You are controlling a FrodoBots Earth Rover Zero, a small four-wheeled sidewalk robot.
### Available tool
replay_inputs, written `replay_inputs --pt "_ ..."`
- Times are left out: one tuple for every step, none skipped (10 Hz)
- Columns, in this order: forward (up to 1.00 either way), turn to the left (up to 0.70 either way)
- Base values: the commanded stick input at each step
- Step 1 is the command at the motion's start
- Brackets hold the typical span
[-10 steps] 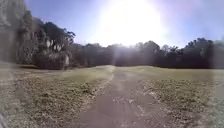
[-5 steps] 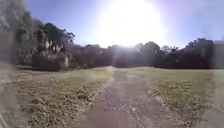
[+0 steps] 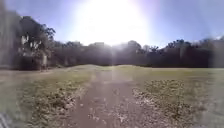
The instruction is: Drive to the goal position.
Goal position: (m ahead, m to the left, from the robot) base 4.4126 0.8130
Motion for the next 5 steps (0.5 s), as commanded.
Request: replay_inputs --pt "0.5 0.0" --pt "0.5 0.0" --pt "0.5 0.0" --pt "0.5 0.0" --pt "0.5 0.0"
